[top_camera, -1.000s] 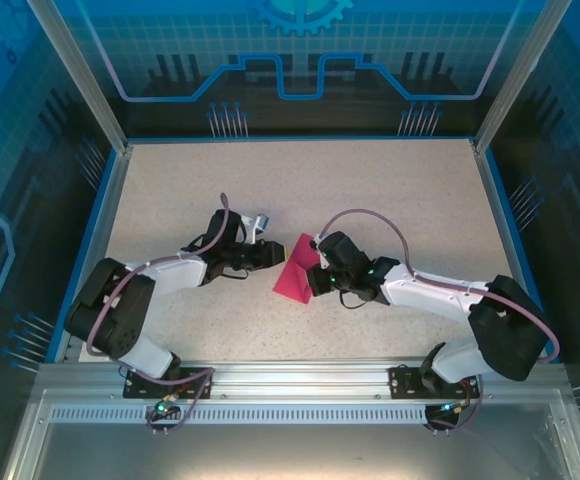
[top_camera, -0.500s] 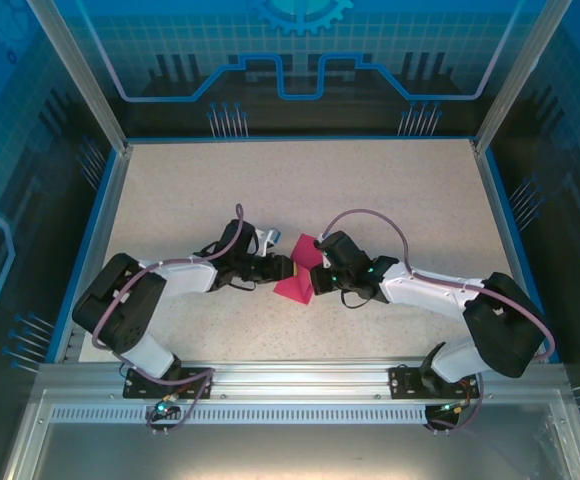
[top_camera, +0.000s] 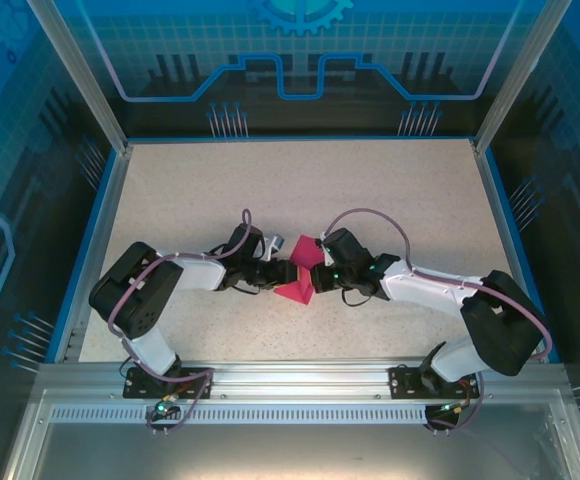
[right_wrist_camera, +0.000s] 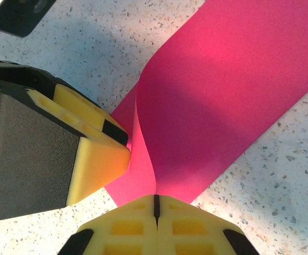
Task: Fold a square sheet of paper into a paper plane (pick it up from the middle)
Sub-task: Fold the triangle a second time at the center of the table.
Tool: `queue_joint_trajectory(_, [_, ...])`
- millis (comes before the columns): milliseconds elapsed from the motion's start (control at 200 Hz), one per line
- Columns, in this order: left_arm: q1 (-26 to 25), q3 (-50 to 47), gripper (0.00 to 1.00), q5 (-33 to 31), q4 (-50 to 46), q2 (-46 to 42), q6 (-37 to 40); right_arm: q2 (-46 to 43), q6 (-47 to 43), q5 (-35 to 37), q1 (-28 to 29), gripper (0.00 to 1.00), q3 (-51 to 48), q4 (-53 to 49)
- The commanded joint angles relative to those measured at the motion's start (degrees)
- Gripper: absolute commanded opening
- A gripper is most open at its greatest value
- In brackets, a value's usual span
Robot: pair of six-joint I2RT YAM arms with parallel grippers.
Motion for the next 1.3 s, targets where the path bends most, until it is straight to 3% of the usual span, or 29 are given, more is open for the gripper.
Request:
queue_joint_trajectory(0, [-0.45,1.42,0.39,0.47,0.52,0.81,-0.88,-0.49,1.0,-3.65,-0.83,0.03,-1.19,1.83])
queue_joint_trajectory(185, [-0.53,1.7,0.39,0.25,-0.11,1.46,-0.57,-1.11,2.22,-4.68,-1.15,0.3,-1.63,3.44])
queue_joint_trajectory(435, [-0.54,1.77,0.39,0.19,-0.26,1.42,-0.4,0.02,2.66,-4.66,-1.44,0.37,-1.15,3.54])
queue_joint_trajectory(695, [-0.66,1.66,0.38,0.38,-0.28,1.27,-0.26,2.46,2.49,-5.0,-1.54,0.28,0.3,4.3])
queue_joint_trajectory(1010, [-0.67,1.6,0.38,0.25,-0.98,0.28,-0.26,4.43,1.62,-3.82,-2.95,0.0,0.84,4.72])
queue_joint_trajectory(1295, [-0.93,0.98,0.39,-0.19,-0.57,-3.5,-1.2,6.35,-0.22,-1.21,-3.21,0.0,1.64,1.75])
